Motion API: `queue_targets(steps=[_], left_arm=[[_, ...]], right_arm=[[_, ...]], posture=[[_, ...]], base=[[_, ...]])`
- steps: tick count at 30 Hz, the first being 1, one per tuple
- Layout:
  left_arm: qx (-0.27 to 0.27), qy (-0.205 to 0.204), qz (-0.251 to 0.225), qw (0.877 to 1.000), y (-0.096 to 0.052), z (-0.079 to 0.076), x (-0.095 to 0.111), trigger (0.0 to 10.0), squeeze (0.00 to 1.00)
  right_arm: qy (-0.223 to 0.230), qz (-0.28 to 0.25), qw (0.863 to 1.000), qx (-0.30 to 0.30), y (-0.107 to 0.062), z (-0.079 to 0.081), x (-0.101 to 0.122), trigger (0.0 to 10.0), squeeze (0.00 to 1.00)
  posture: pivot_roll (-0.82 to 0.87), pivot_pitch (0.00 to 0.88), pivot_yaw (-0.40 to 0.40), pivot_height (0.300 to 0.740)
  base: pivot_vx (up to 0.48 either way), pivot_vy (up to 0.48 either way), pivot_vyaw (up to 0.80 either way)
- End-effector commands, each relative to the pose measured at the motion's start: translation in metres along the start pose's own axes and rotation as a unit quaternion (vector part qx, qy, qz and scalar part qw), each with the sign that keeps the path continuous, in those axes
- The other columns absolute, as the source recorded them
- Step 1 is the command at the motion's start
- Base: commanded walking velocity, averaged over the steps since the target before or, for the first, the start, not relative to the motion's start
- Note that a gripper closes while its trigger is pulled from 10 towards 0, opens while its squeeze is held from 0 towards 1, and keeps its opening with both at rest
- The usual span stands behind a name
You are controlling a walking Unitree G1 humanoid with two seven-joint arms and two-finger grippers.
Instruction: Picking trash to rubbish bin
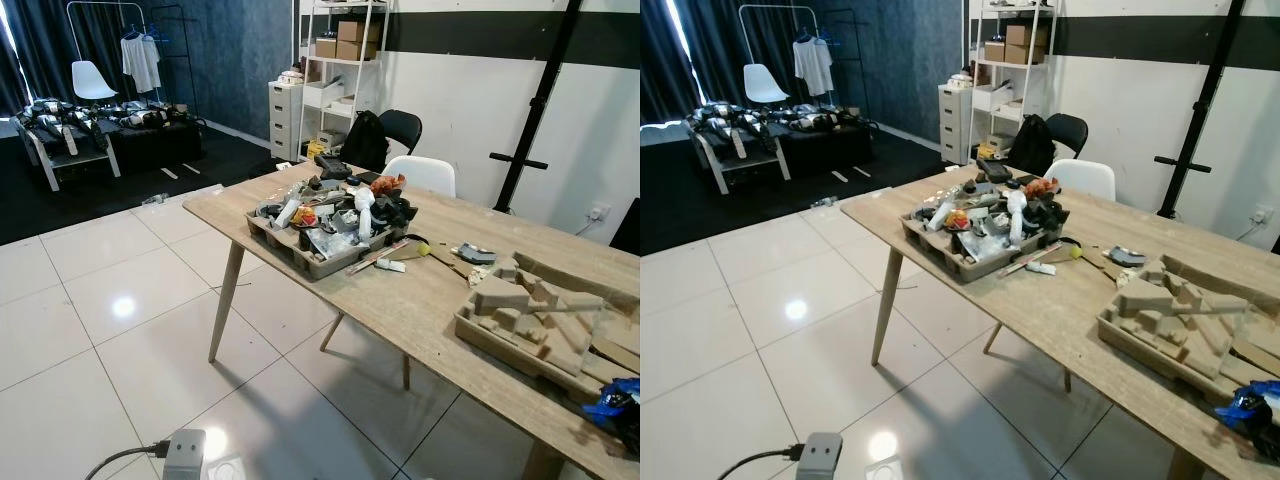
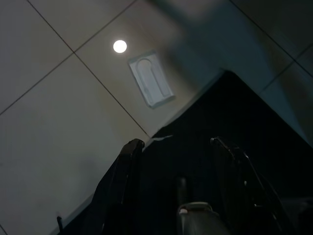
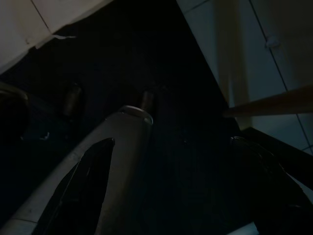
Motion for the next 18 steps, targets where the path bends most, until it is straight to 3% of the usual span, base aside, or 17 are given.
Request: queue_targets(steps=[1, 18], left_arm=[[0.01, 0.0, -0.004, 1.0, -0.001, 0.006, 0.0005, 10.0, 0.0], [0.014, 0.003, 0.007, 1.0, -0.002, 0.0106, -0.0035, 10.0, 0.0]], right_arm=[[-0.004, 0.01, 1.0, -0.002, -0.0001, -0.0008, -0.0037, 10.0, 0.0], [0.011, 0.018, 1.0, -0.006, -0.0008, 0.0002, -0.0135, 10.0, 0.0]], posture=[[0.06, 0.0, -0.022, 0.74], [0.06, 0.0, -0.005, 0.74]], base=[[0.0, 0.0, -0.51], [0.0, 0.0, -0.78]])
Point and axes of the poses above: a point about 5 cm out from each wrist's last joint towards the gripper, its own y axis pointing out of the wrist towards the gripper, its own x axis along the axis of the wrist's last joint, z = x × y, the point moved 6 cm from there along y, pointing out of the wrist towards the gripper, and after that the axes turned 7 degrees about -y, right-handed, at the moved point
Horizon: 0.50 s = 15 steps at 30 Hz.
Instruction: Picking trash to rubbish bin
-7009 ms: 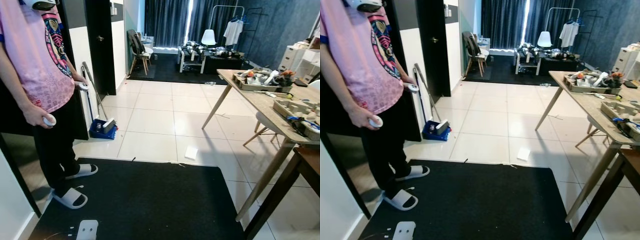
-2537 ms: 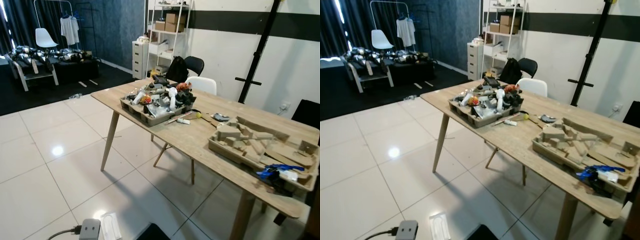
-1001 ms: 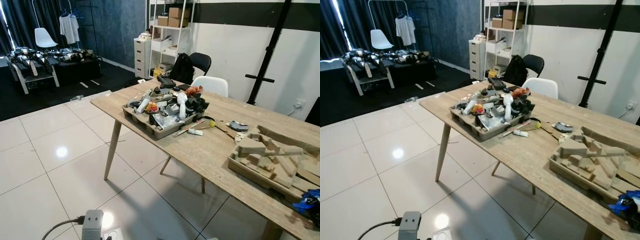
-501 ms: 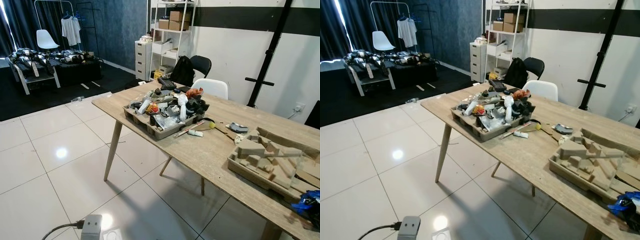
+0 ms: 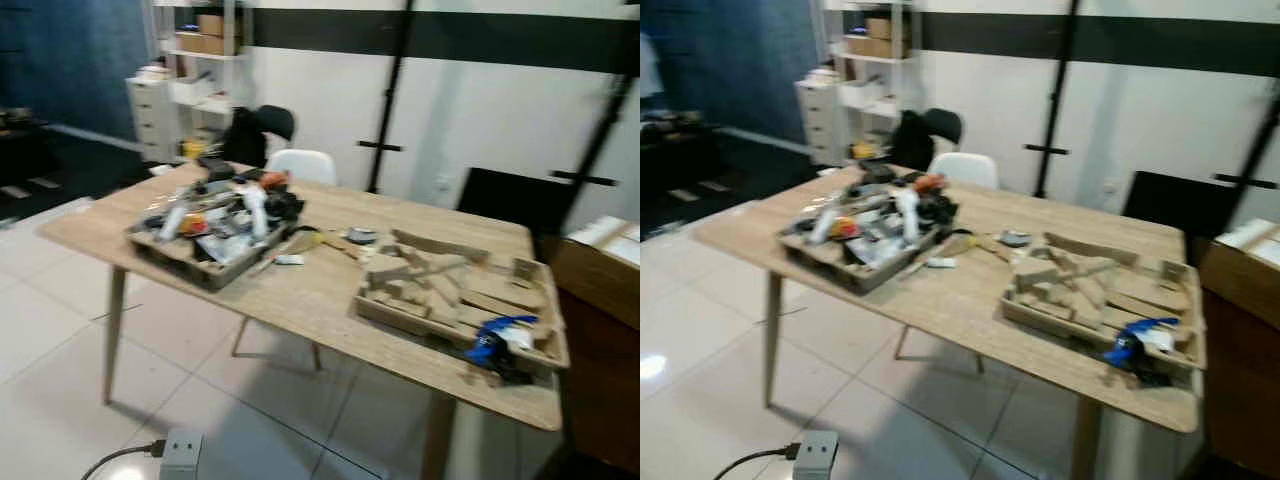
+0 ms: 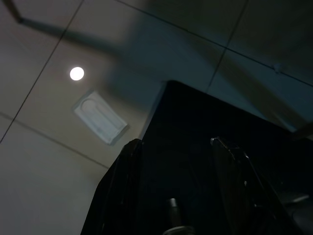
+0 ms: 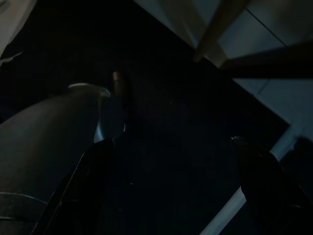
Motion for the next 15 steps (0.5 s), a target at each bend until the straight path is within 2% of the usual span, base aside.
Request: queue_targets(steps=[1, 10, 14, 15], left_arm=[[0.008, 0.012, 0.009, 1.0, -0.002, 0.0088, -0.0046, 10.0, 0.0], [0.006, 0.012, 0.012, 1.0, -0.0023, 0.009, -0.0057, 10.0, 0.0], [0.0, 0.026, 0.015, 1.0, -0.0021, 0.0076, -0.0058, 10.0, 0.0], [-0.009, 0.042, 0.019, 0.999, -0.0021, 0.0049, -0.0073, 10.0, 0.0]], right_arm=[[0.006, 0.007, 1.0, 0.006, 0.0002, 0.0045, -0.0053, 10.0, 0.0], [0.014, 0.005, 1.0, 0.007, 0.0002, 0.0055, -0.0055, 10.0, 0.0], [0.018, 0.004, 1.0, 0.005, 0.0002, 0.0048, -0.0052, 10.0, 0.0], [0.019, 0.005, 1.0, 0.004, 0.0002, 0.0045, -0.0052, 10.0, 0.0]], posture=[[0.06, 0.0, -0.004, 0.74], [0.07, 0.0, 0.002, 0.74], [0.06, 0.0, 0.008, 0.74], [0.06, 0.0, 0.019, 0.74]], base=[[0.0, 0.0, -0.8], [0.0, 0.0, -0.8], [0.0, 0.0, -0.8], [0.0, 0.0, -0.8]])
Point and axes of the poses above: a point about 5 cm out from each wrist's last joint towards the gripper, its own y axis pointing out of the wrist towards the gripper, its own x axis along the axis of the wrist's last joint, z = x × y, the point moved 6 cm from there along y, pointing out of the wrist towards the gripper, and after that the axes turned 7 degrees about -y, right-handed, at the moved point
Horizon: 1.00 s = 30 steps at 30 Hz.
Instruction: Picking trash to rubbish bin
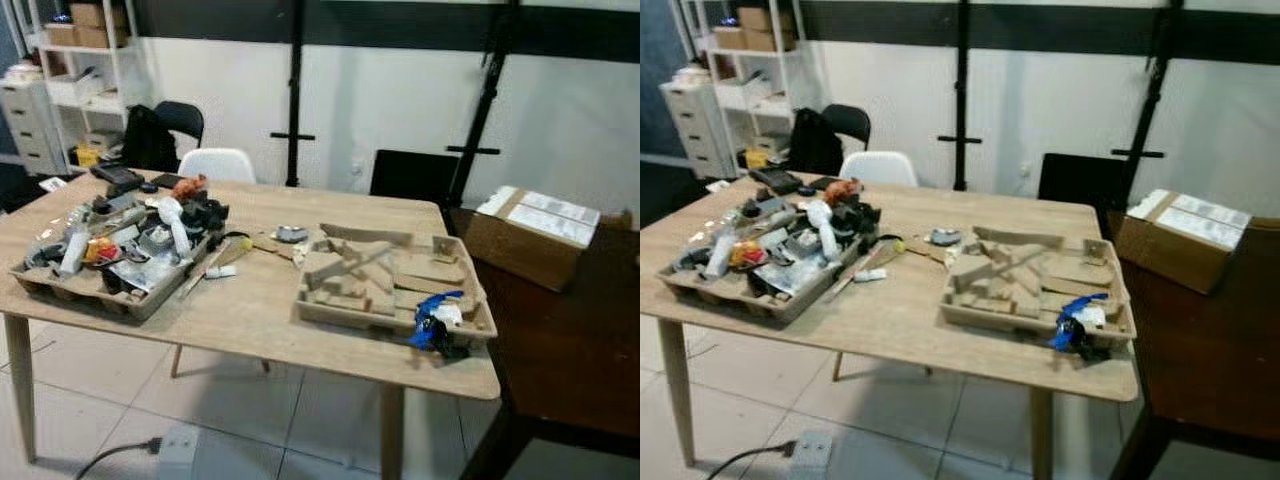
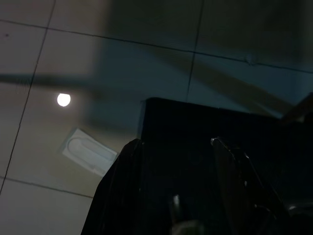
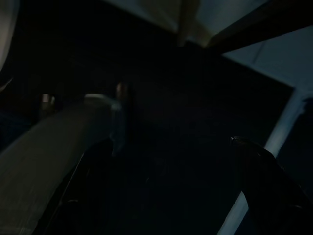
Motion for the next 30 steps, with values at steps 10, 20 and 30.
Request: queue_targets(steps=[10, 20, 30], left_arm=[[0.005, 0.002, 0.004, 1.0, 0.0, 0.006, 0.001, 10.0, 0.0], [0.011, -0.007, 0.0, 1.0, 0.0, 0.007, 0.001, 10.0, 0.0], [0.027, -0.013, -0.006, 1.0, -0.003, 0.014, 0.0, 10.0, 0.0]], right_arm=[[0.022, 0.009, 1.0, 0.004, 0.0, 0.006, -0.008, 10.0, 0.0], [0.013, 0.008, 1.0, 0.005, 0.0, 0.005, -0.007, 10.0, 0.0], [0.008, -0.01, 1.0, 0.01, 0.001, 0.005, 0.005, 10.0, 0.0]], posture=[[0.06, 0.0, 0.032, 0.74], [0.07, 0.0, 0.013, 0.74], [0.08, 0.0, -0.007, 0.74]], base=[[0.0, 0.0, -0.8], [0.0, 0.0, -0.56], [0.0, 0.0, 0.0]])
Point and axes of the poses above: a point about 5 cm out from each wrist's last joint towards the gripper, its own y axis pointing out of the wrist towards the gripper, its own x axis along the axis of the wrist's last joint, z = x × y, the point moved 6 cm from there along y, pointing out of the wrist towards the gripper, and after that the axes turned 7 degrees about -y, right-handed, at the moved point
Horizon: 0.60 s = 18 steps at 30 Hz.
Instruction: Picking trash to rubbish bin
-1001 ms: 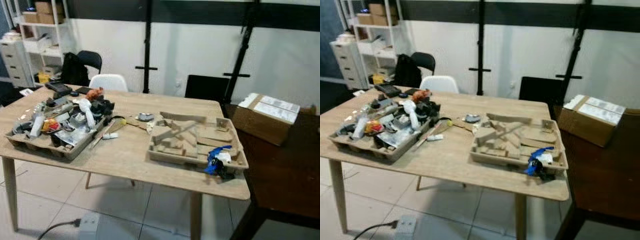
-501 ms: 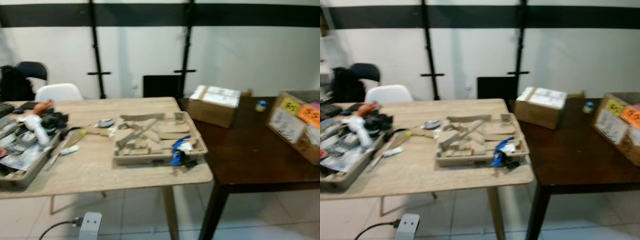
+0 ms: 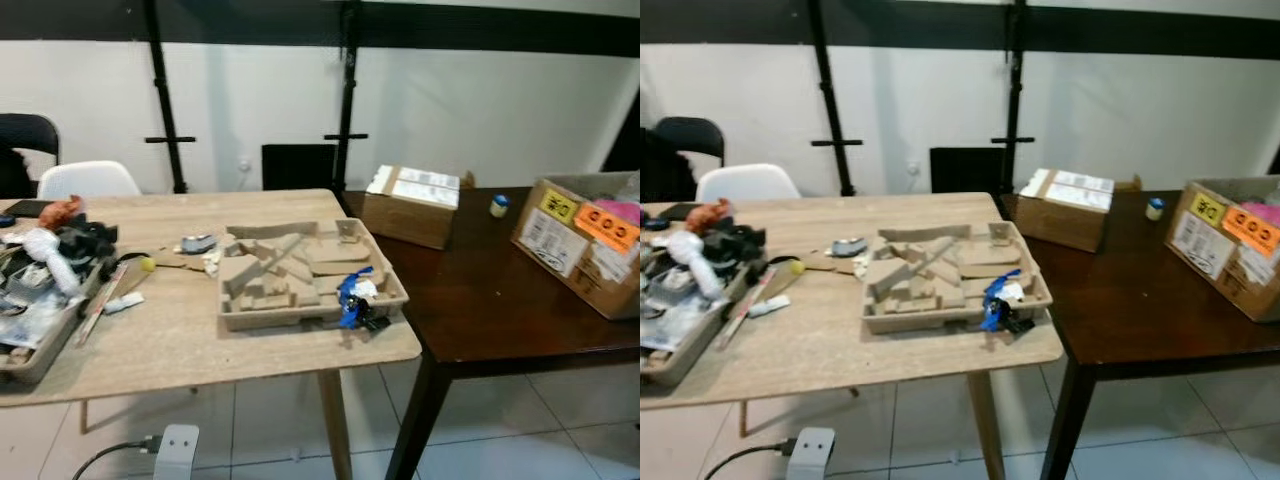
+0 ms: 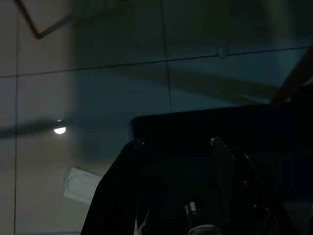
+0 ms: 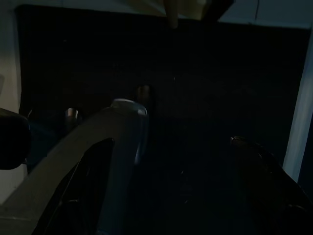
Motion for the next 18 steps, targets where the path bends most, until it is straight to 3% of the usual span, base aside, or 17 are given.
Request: queue_targets(steps=[1, 8, 13, 16, 18], left_arm=[[0.007, -0.005, -0.003, 1.0, -0.0016, 0.0047, -0.0022, 10.0, 0.0], [-0.007, 0.008, -0.008, 1.0, -0.0016, -0.0018, -0.002, 10.0, 0.0], [-0.009, 0.033, -0.003, 0.999, -0.0019, -0.0037, -0.0052, 10.0, 0.0], [0.013, -0.005, -0.005, 1.0, -0.0022, 0.0041, -0.0049, 10.0, 0.0], [0.015, -0.003, -0.005, 1.0, -0.0022, 0.0055, -0.0041, 10.0, 0.0]], right_arm=[[-0.009, -0.003, 1.0, 0.01, 0.0, 0.0013, 0.0027, 10.0, 0.0], [-0.02, -0.008, 1.0, 0.014, 0.0002, 0.0025, 0.0071, 10.0, 0.0], [-0.027, -0.009, 0.999, 0.017, 0.0004, 0.0038, 0.0077, 10.0, 0.0], [-0.032, -0.009, 0.999, 0.021, 0.0006, 0.0059, 0.0081, 10.0, 0.0], [-0.033, -0.008, 0.999, 0.021, 0.0005, 0.0055, 0.0081, 10.0, 0.0]], posture=[[0.08, 0.0, -0.007, 0.74], [0.08, 0.0, -0.014, 0.74], [0.08, 0.0, -0.02, 0.74], [0.08, 0.0, -0.022, 0.74], [0.09, 0.0, -0.024, 0.74]], base=[[0.0, 0.0, 0.0], [0.0, 0.0, 0.0], [0.0, -0.426, 0.0], [0.0, -0.117, 0.0], [0.0, 0.0, 0.0]])
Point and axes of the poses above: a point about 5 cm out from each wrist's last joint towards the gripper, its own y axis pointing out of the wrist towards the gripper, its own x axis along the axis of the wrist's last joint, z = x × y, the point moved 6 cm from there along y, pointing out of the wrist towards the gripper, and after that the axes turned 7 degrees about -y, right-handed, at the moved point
